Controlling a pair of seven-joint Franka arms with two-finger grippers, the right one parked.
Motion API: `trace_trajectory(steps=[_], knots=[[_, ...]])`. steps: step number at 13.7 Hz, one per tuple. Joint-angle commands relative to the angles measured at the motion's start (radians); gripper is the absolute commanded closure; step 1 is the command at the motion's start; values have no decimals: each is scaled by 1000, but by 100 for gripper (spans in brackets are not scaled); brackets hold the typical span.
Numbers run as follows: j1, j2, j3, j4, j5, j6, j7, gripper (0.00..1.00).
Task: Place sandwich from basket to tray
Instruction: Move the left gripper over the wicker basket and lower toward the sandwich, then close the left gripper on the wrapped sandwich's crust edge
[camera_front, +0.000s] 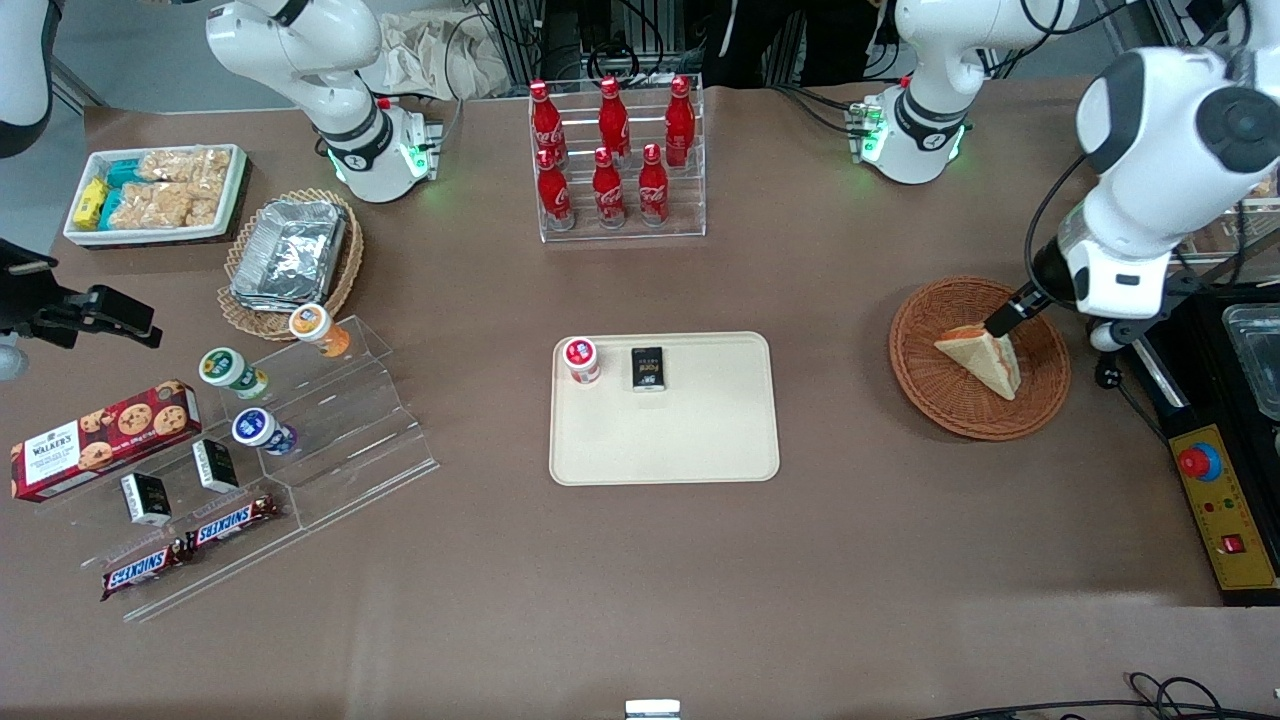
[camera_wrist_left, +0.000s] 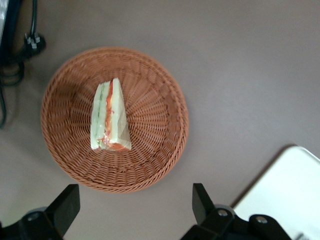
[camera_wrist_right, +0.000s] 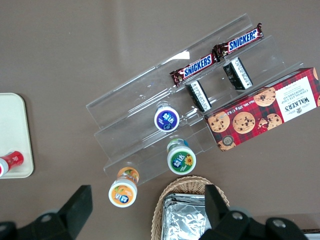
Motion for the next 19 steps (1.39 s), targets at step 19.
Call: trace_trajectory(steps=[19], knots=[[7, 163, 162, -344, 8, 482, -146, 0]])
